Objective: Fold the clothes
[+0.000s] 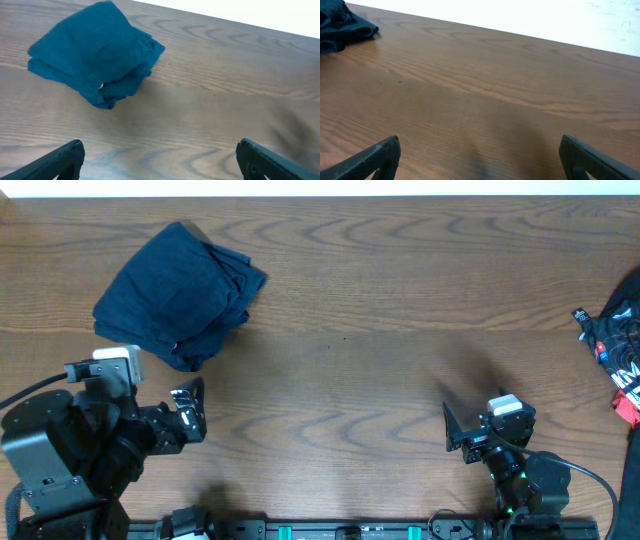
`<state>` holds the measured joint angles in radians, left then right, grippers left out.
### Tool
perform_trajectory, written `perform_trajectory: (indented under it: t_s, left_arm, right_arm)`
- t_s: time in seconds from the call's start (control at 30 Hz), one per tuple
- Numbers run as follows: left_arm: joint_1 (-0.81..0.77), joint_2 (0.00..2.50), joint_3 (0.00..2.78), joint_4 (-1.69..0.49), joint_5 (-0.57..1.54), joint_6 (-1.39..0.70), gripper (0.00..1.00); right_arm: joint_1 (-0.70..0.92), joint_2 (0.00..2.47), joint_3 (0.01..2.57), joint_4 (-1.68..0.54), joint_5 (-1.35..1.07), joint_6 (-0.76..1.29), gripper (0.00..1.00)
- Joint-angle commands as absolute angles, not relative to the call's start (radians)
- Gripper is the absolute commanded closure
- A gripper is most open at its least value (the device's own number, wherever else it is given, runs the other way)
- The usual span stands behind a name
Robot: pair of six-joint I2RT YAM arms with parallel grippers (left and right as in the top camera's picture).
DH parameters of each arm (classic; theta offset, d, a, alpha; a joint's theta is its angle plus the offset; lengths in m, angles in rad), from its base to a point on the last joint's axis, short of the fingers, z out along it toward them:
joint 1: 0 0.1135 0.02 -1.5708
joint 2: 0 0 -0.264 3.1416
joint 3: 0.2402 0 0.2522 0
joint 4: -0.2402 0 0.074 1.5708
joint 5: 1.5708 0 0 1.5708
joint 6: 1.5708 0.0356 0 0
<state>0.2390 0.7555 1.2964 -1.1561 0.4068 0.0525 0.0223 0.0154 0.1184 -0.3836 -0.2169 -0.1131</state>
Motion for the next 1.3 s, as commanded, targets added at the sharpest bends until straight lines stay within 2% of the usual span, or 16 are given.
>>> perform_trajectory:
  t_s: [0.0,0.1,0.23,0.57,1.0,1.27]
  left_arm:
    - [0.180,0.756,1.293,-1.164,0.394,0.053,0.02]
    - [0.101,0.749,1.289,-1.122,0.337,0.060,0.02]
    - [0.043,0.713,1.210,-0.953,0.327,0.059,0.02]
    - [-0.013,0.398,0.778,-0.561,0.327,0.059,0.02]
    - [-0.013,0.051,0.380,-0.350,0.327,0.050,0.02]
    - [-0.015,0.002,0.234,-0.238,0.327,0.049,0.02]
  right_arm:
    - [0.012,0.006,0.113,-0.382,-0.229,-0.102,0.01]
    - [0.012,0.006,0.113,-0.382,-0.229,-0.102,0.01]
    - [0.012,0.006,0.113,-0.382,-0.229,-0.102,0.01]
    - [0.012,0.006,0.113,-0.382,-0.229,-0.102,0.01]
    - [0.012,0.006,0.113,-0.382,-0.229,-0.102,0.01]
    - [0.012,0.006,0.113,-0.382,-0.229,-0.102,0.01]
